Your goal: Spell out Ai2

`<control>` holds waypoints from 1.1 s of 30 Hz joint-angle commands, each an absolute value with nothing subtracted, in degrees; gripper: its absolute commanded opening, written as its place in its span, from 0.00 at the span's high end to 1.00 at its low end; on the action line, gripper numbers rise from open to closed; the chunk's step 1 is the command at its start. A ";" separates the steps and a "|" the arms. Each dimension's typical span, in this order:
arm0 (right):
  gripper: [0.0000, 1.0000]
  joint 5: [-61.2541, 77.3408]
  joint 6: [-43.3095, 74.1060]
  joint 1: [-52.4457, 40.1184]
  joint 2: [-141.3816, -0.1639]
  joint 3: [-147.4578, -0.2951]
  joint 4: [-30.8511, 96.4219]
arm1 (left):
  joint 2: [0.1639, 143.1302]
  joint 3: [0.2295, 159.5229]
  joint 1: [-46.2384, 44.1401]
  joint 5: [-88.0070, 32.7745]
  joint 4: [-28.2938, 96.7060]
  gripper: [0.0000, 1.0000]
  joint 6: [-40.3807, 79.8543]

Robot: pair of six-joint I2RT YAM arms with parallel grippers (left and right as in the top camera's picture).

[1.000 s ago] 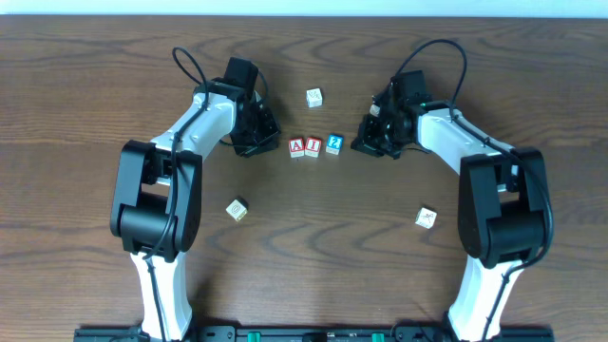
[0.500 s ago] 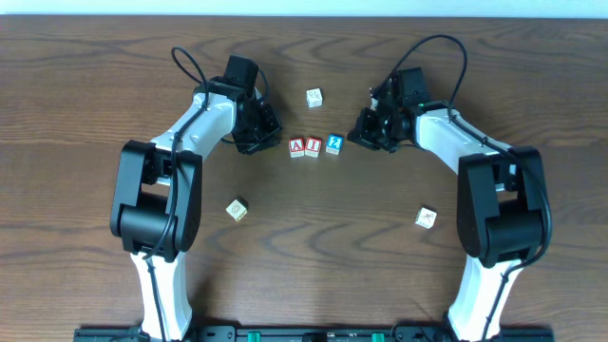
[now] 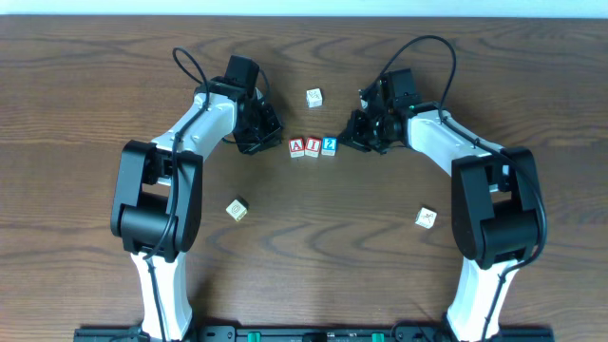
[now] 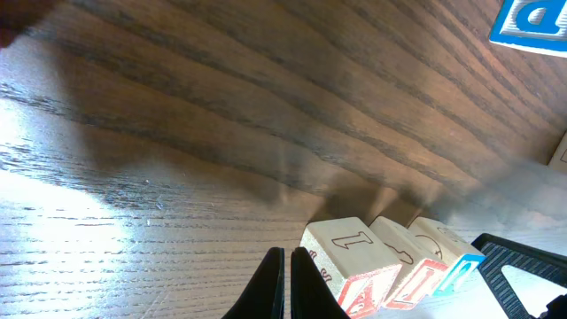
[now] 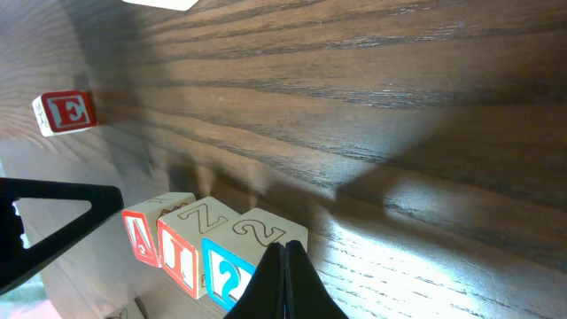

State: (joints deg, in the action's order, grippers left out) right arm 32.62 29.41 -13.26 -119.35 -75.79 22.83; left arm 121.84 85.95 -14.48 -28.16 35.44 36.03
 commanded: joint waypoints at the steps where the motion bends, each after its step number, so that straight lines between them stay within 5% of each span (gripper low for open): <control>1: 0.98 33.50 30.00 -13.72 -120.03 -76.18 22.68 | 122.52 86.13 -14.68 -28.58 35.29 0.95 36.21; 33: 0.98 33.28 29.71 -14.46 -120.03 -76.18 25.61 | 123.79 85.52 -14.74 -30.72 38.02 0.94 34.13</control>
State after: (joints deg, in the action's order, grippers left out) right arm 32.80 29.56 -13.61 -119.35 -75.79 25.52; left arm 121.91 85.95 -14.68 -28.49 38.50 35.70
